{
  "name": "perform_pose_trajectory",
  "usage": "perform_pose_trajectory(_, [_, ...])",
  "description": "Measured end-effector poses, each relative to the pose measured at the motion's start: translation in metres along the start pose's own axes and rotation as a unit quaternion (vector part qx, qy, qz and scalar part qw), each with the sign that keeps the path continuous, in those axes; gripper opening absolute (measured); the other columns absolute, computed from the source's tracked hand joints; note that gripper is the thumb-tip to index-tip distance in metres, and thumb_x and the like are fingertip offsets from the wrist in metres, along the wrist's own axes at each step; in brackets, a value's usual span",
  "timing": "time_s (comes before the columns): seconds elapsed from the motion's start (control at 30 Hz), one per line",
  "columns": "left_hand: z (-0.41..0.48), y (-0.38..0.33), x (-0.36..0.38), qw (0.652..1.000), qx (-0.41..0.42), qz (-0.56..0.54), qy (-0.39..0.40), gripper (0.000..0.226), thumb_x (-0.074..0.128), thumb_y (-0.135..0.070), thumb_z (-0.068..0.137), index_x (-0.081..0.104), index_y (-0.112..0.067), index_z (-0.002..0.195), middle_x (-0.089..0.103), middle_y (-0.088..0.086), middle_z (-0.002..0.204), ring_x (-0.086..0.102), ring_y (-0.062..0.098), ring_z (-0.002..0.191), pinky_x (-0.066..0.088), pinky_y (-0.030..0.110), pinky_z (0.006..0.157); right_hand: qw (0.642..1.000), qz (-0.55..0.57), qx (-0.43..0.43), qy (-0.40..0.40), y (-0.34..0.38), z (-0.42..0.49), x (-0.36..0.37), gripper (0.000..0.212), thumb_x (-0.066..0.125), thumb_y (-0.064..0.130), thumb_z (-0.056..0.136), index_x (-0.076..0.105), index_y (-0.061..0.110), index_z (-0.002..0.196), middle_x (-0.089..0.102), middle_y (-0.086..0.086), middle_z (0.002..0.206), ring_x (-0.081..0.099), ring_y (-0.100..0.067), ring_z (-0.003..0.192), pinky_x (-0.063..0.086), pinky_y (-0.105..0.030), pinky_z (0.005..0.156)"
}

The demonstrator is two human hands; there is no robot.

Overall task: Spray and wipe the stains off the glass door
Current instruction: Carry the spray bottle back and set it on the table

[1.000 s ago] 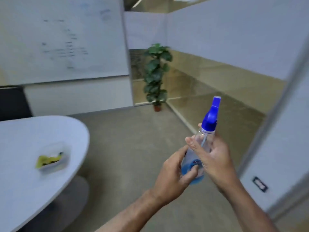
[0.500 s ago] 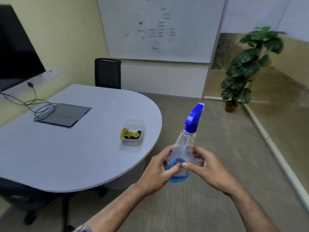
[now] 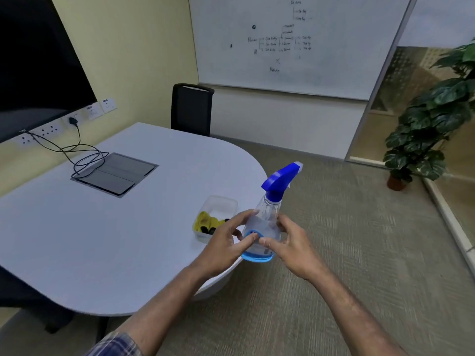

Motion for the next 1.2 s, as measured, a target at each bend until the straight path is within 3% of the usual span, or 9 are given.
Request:
perform_pose_trajectory(0.07, [0.028, 0.014, -0.012, 1.000, -0.005, -0.002, -0.022, 0.053, 0.069, -0.035, 0.100, 0.052, -0.043, 0.150, 0.060, -0.021, 0.144, 0.064, 0.012, 0.126, 0.062, 0.030, 0.096, 1.000, -0.007, -0.002, -0.015, 0.001, 0.031, 0.003, 0.048, 0.076, 0.022, 0.094, 0.053, 0.032, 0.134, 0.061, 0.009, 0.131, 0.058, -0.008, 0.122, 0.057, -0.024, 0.090])
perform_pose_trajectory(0.2, [0.088, 0.047, -0.035, 0.998, -0.013, -0.018, -0.066, 0.054, 0.073, -0.031, 0.098, 0.056, -0.036, 0.149, 0.063, -0.028, 0.138, 0.065, 0.005, 0.126, 0.060, 0.019, 0.092, 0.999, 0.010, -0.010, -0.044, -0.002, 0.098, 0.012, 0.040, 0.076, 0.020, 0.094, 0.055, 0.032, 0.126, 0.065, 0.008, 0.123, 0.061, -0.010, 0.118, 0.053, -0.017, 0.084])
perform_pose_trajectory(0.3, [0.135, 0.073, -0.051, 0.997, -0.006, -0.038, -0.061, 0.052, 0.072, -0.026, 0.099, 0.057, -0.031, 0.149, 0.065, -0.020, 0.142, 0.063, 0.001, 0.127, 0.056, 0.015, 0.090, 0.996, 0.026, -0.014, -0.086, -0.010, 0.153, 0.020, 0.040, 0.077, 0.019, 0.093, 0.057, 0.034, 0.125, 0.067, 0.012, 0.118, 0.061, -0.005, 0.114, 0.054, -0.012, 0.075])
perform_pose_trajectory(0.4, [0.177, 0.104, -0.069, 0.997, -0.012, -0.045, -0.059, 0.046, 0.066, -0.018, 0.103, 0.059, -0.026, 0.148, 0.065, -0.013, 0.144, 0.060, 0.003, 0.133, 0.056, 0.022, 0.100, 0.992, 0.043, -0.002, -0.123, -0.025, 0.206, 0.030, 0.038, 0.077, 0.018, 0.094, 0.056, 0.036, 0.120, 0.065, 0.013, 0.112, 0.061, 0.007, 0.103, 0.052, -0.005, 0.064])
perform_pose_trajectory(0.53, [0.218, 0.146, -0.088, 0.996, -0.044, -0.052, -0.050, 0.046, 0.057, -0.014, 0.107, 0.054, -0.021, 0.152, 0.058, -0.005, 0.154, 0.053, 0.009, 0.143, 0.049, 0.033, 0.115, 0.988, 0.042, 0.012, -0.149, -0.048, 0.268, 0.047, 0.040, 0.077, 0.013, 0.093, 0.056, 0.036, 0.119, 0.063, 0.022, 0.107, 0.057, 0.025, 0.093, 0.047, 0.000, 0.064])
perform_pose_trajectory(0.7, [0.243, 0.197, -0.108, 0.995, -0.066, -0.029, -0.074, 0.045, 0.049, -0.010, 0.109, 0.054, -0.026, 0.151, 0.058, -0.009, 0.155, 0.052, 0.005, 0.142, 0.044, 0.021, 0.112, 0.986, 0.031, 0.036, -0.157, -0.083, 0.329, 0.070, 0.046, 0.078, 0.014, 0.091, 0.053, 0.038, 0.120, 0.058, 0.030, 0.105, 0.051, 0.033, 0.094, 0.044, 0.004, 0.064])
perform_pose_trajectory(0.87, [0.254, 0.240, -0.116, 0.992, -0.097, -0.008, -0.081, 0.043, 0.048, -0.017, 0.111, 0.054, -0.029, 0.152, 0.055, -0.014, 0.156, 0.049, 0.004, 0.141, 0.042, 0.029, 0.117, 0.988, 0.017, 0.047, -0.144, -0.112, 0.372, 0.092, 0.046, 0.078, 0.016, 0.092, 0.053, 0.042, 0.120, 0.057, 0.033, 0.108, 0.050, 0.034, 0.096, 0.045, -0.003, 0.067])
perform_pose_trajectory(1.0, [0.264, 0.267, -0.120, 0.990, -0.113, 0.036, -0.070, 0.044, 0.046, -0.023, 0.112, 0.048, -0.030, 0.155, 0.049, -0.010, 0.162, 0.043, 0.008, 0.148, 0.036, 0.025, 0.114, 0.991, 0.008, 0.056, -0.120, -0.133, 0.395, 0.114, 0.045, 0.078, 0.014, 0.091, 0.053, 0.041, 0.119, 0.060, 0.027, 0.108, 0.058, 0.015, 0.100, 0.044, -0.005, 0.075])
perform_pose_trajectory(1.2, [0.271, 0.308, -0.121, 0.983, -0.146, 0.110, -0.017, 0.048, 0.040, -0.033, 0.113, 0.037, -0.037, 0.161, 0.030, -0.003, 0.173, 0.029, 0.019, 0.159, 0.032, 0.042, 0.127, 0.992, -0.005, 0.095, -0.087, -0.163, 0.421, 0.144, 0.050, 0.076, 0.016, 0.093, 0.054, 0.021, 0.138, 0.062, 0.002, 0.134, 0.055, -0.012, 0.116, 0.050, -0.033, 0.105])
Point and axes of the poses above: each hand's wrist, its own z-axis towards the middle knuckle, its own x-axis out of the palm, y = z × x, the point moved 6 cm from there along z, towards the middle knuckle
